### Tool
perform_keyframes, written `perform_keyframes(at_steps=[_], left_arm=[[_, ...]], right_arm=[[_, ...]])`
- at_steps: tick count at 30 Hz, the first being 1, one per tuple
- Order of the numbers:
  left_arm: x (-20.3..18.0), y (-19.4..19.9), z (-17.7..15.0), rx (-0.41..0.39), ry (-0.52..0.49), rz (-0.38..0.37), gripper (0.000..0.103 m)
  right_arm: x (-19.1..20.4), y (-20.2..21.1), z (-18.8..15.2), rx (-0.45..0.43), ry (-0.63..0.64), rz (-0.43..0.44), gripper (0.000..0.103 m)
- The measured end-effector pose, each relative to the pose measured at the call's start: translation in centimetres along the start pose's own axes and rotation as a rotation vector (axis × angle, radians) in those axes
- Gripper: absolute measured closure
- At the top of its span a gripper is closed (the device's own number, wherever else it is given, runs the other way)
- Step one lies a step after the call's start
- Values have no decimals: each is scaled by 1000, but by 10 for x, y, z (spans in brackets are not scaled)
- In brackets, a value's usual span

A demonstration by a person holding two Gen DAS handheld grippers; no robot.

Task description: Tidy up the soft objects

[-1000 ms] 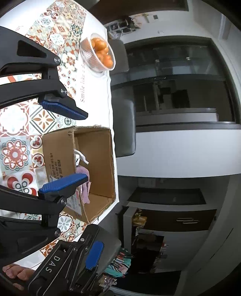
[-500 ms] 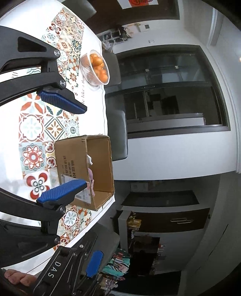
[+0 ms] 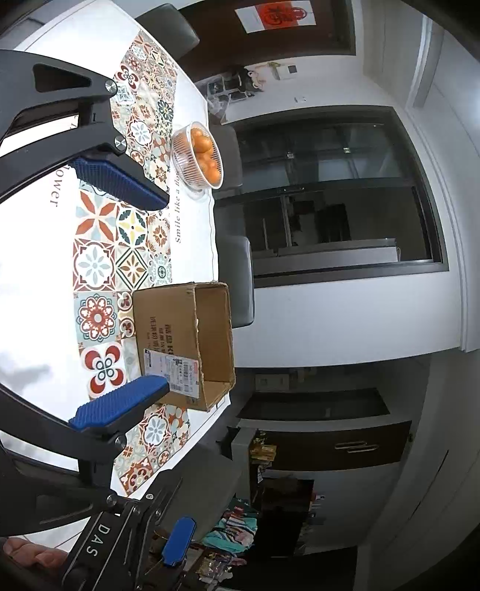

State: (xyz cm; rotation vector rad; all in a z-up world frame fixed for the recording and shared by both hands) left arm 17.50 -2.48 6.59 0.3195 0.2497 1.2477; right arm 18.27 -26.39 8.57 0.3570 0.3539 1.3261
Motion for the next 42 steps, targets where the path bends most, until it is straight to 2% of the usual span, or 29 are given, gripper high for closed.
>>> perform_keyframes(at_steps=[6,21,36,42], left_arm=[[-5,20,-8,-12,-6,3,7],[-12,46,-22,-29,12,-1,3],[-17,53,-30,-29,16,-10,0],[-17,52,-33,-23,13,8,0]], right_arm=[[-7,16,-13,8,-33,7,31],[-12,46,-25,-27,-25,-9,31],[-17,58,-35,-36,-24,-16,31],[-19,58,-36,-30,-22,-21,31]])
Point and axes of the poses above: each gripper's, at about its wrist camera, not at the fingertips, and y roughly against the way its jaws point, x to its left, z to its top, the point moved 5 cm from there along -y, roughly the way its jaws point, and after that the axes turned 14 degrees about -z, right-handed, at the moved point
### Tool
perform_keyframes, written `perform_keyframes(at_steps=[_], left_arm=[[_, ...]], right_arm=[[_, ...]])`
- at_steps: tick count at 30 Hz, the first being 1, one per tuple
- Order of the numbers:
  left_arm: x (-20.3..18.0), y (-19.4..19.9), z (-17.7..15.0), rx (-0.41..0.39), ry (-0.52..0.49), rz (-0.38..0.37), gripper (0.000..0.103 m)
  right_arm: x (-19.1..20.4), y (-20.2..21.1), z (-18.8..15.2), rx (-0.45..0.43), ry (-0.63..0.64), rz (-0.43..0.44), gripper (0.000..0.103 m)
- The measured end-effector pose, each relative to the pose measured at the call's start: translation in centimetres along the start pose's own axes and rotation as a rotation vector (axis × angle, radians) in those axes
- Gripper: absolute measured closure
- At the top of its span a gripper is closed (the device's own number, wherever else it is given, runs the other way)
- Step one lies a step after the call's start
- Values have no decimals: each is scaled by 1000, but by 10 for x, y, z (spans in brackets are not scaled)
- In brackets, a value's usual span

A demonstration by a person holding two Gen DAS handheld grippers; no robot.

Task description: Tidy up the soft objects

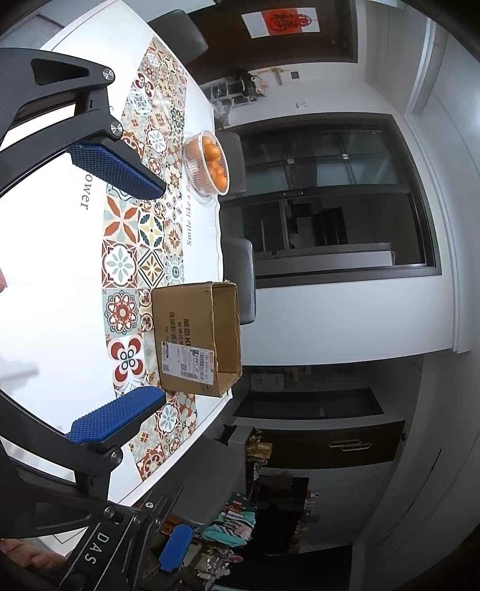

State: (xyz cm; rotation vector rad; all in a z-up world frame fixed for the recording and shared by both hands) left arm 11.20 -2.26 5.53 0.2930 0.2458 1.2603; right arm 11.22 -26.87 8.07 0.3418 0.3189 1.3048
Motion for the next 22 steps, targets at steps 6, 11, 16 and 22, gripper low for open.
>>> perform_keyframes(at_steps=[6,11,16,22], left_arm=[[0,1,-3,2,3,-4,0],[0,1,-4,3,3,-6,0],[0,2,-5,6,6,-10,0],[1,3,-6,8,8,-9,0]], right_arm=[[1,0,0,2,1,0,31],[1,0,0,3,-1,1,31],[1,0,-1,5,-2,3,31],[2,-2,-2,8,-1,3,31]])
Point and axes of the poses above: each gripper's, at about its wrist camera, not at the fingertips, and y roughly against the way its jaws point, x to its left, z to its top, the point moved 5 cm from there along -y, roughly the way its jaws point, and after that the axes turned 14 degrees about -z, right-handed, at the moved point
